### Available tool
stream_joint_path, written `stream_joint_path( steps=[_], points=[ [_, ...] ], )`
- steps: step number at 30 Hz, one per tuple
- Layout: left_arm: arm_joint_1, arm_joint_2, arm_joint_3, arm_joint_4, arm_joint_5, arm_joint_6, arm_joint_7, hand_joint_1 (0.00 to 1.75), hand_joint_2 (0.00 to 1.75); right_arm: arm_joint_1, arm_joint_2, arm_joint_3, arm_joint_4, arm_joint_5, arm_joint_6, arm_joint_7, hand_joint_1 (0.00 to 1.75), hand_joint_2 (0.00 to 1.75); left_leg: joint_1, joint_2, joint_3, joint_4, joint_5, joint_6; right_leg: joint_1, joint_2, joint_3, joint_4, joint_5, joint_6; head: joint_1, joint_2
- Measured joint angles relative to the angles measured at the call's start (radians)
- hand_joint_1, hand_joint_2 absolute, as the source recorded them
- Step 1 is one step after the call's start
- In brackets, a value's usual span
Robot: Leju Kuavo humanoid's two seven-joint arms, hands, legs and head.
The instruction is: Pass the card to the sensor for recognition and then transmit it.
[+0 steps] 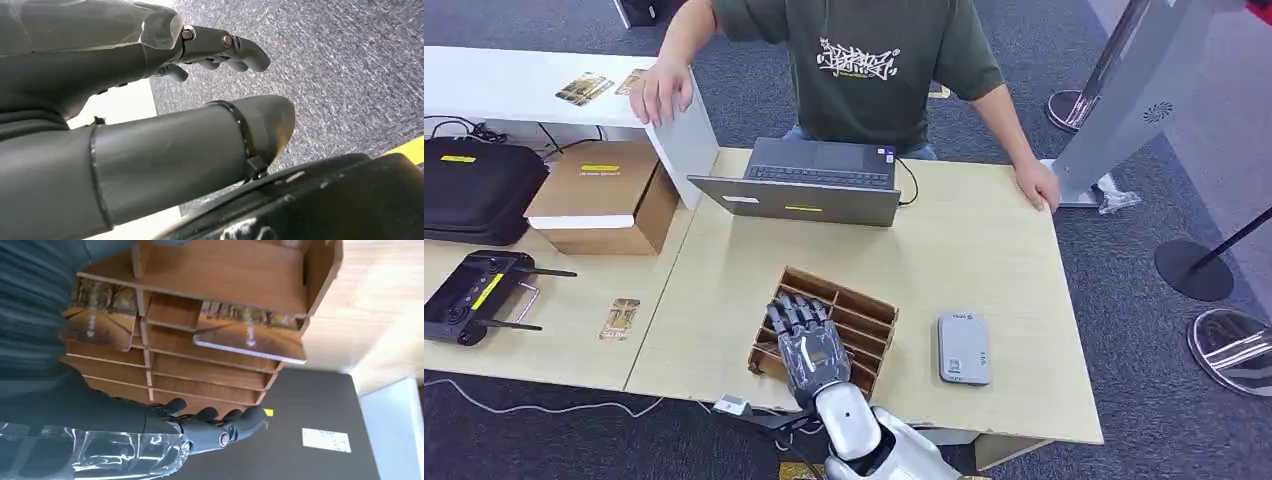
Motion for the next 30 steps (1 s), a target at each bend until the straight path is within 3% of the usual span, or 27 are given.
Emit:
stream_joint_path(
  steps=[15, 30],
  points=[
    [0.0, 0.002, -0.025, 0.0, 0.0, -0.007, 0.003, 0.0, 0.0, 0.018, -0.024, -0.002, -0.058, 0.0, 0.032, -0.007, 0.05, 1.75, 0.0, 0.0, 0.0, 0.0, 0.0, 0.0, 0.0, 0.0, 0.0, 0.0, 0.0, 0.0, 0.0, 0.0],
    [-0.002, 0.003, -0.033, 0.0, 0.003, -0.013, -0.011, 0.0, 0.0, -0.001, -0.006, 0.066, -0.045, -0.066, 0.074, -0.13, 0.14, 1.75, 0.0, 0.0, 0.0, 0.0, 0.0, 0.0, 0.0, 0.0, 0.0, 0.0, 0.0, 0.0, 0.0, 0.0]
  ],
)
